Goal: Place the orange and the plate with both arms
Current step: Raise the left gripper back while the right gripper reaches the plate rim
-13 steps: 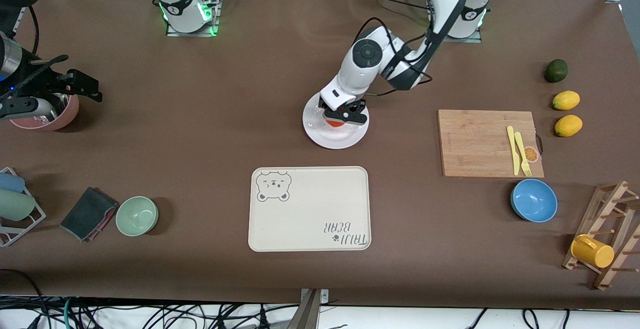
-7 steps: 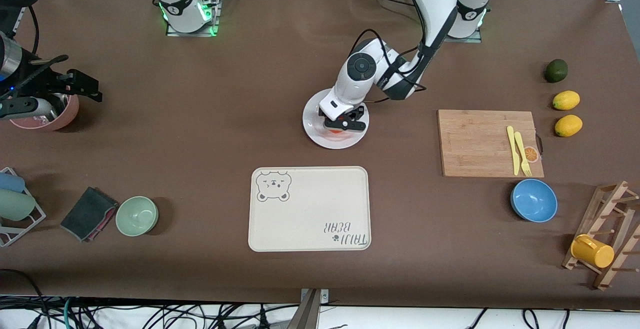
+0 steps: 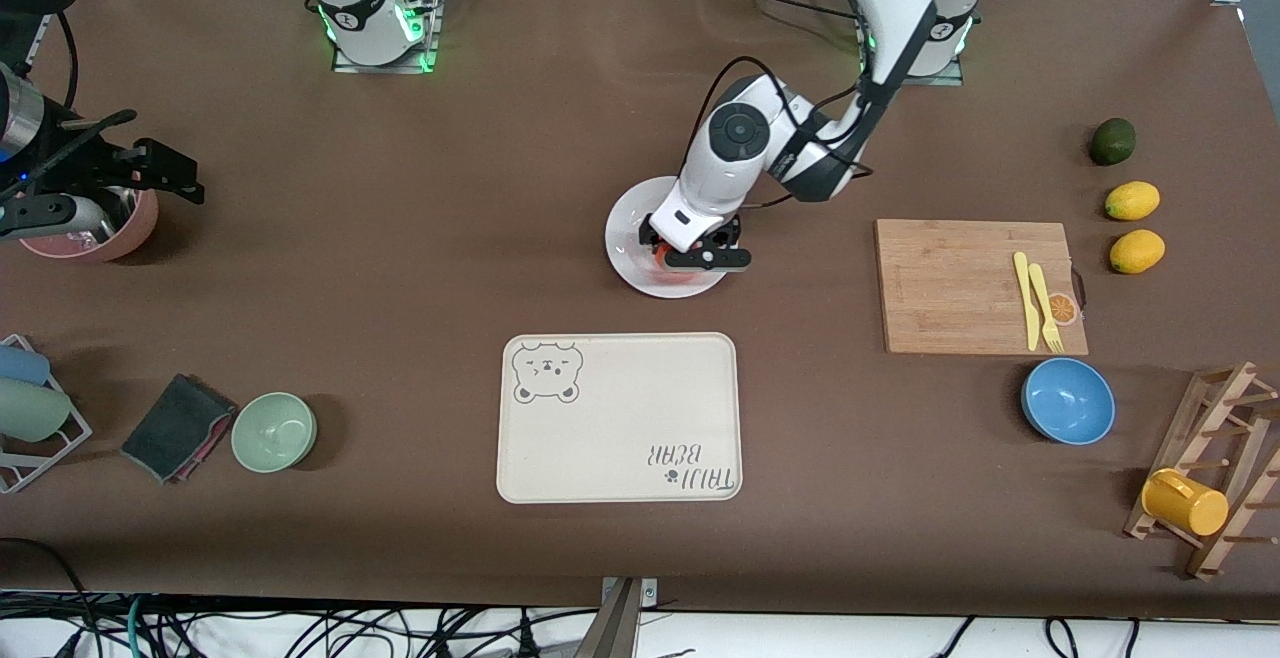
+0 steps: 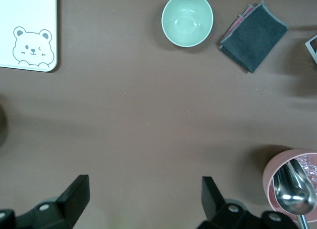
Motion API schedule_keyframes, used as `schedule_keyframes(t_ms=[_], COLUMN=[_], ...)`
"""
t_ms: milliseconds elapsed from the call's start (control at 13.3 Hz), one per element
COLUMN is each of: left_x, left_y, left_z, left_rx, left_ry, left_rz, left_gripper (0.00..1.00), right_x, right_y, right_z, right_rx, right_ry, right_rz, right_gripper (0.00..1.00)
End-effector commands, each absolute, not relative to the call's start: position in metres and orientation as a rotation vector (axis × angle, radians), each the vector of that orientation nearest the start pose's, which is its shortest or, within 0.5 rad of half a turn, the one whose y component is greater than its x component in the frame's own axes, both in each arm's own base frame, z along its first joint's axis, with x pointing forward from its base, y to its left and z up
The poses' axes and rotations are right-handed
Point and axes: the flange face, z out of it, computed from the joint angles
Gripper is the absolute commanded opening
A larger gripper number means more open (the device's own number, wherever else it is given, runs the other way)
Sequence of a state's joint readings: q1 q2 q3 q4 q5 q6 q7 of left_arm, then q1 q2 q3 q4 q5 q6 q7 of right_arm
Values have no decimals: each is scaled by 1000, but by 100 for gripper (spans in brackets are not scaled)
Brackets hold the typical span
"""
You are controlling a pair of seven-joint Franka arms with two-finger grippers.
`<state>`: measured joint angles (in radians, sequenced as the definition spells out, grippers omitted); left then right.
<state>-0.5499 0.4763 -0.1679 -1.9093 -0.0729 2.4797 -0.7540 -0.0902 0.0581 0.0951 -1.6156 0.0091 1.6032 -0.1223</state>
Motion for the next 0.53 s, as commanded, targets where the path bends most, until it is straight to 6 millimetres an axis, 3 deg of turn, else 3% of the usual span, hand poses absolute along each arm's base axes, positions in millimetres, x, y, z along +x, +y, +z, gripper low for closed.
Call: schedule_keyframes(t_ms=[0, 225, 375, 451], left_x=[525, 549, 552, 550], left_y=[-342, -258, -211, -190], left_z=[341, 413, 454, 475], left_rx=[-3268, -3250, -3234, -3221], left_ry=[-316, -330, -294, -341], left_rz=[-56, -116, -134, -146], left_gripper=[100, 100, 100, 100], right_x=[570, 569, 569, 570], right_y=[1, 1, 5, 9], right_z=[576, 575, 572, 557], right_rx=[-3099, -3097, -3097, -3091], right_ry=[-190, -195, -190, -199], right_rz=[104, 113, 125, 189], right_gripper=[100, 100, 100, 100])
